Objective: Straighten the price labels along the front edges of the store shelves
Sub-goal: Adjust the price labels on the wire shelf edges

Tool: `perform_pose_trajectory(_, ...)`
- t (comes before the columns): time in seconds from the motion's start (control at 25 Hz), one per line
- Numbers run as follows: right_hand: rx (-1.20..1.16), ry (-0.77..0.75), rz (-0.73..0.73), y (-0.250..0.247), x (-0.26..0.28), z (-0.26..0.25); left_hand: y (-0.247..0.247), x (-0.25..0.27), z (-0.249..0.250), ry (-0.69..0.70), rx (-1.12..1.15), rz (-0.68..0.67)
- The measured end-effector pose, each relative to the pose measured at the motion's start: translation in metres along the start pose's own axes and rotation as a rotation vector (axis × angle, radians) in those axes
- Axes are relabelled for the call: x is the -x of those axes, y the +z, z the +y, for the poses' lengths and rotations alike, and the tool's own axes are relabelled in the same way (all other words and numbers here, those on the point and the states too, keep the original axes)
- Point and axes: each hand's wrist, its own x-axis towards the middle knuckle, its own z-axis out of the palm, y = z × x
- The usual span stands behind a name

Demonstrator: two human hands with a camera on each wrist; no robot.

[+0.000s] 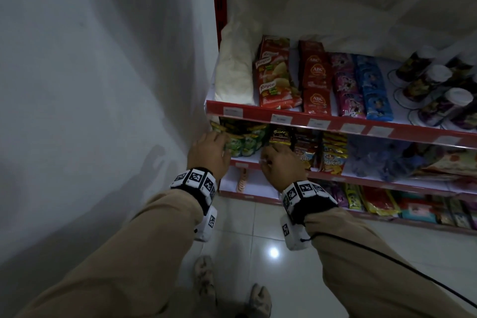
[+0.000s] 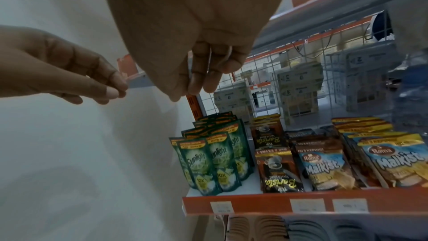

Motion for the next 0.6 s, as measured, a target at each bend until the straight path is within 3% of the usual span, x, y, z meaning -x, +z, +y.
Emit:
perform_pose_trajectory(0.12, -0.001, -0.025, -0.028, 0.027, 0.009, 0.011, 0.026, 0.015, -0.002, -0.062, -0.030, -0.108)
perform_pose_trajectory(0.32, -0.023, -0.032, -0.036, 0.090, 0.010, 0.029, 0.091, 0.024, -0.027, -0.050, -0.081, -0.243)
perform_pose_trajectory(0.6, 0.022, 0.030, 0.074, 0.207, -0.020, 0.064, 0.215, 0.001, -0.069, 0.057, -0.057, -0.143)
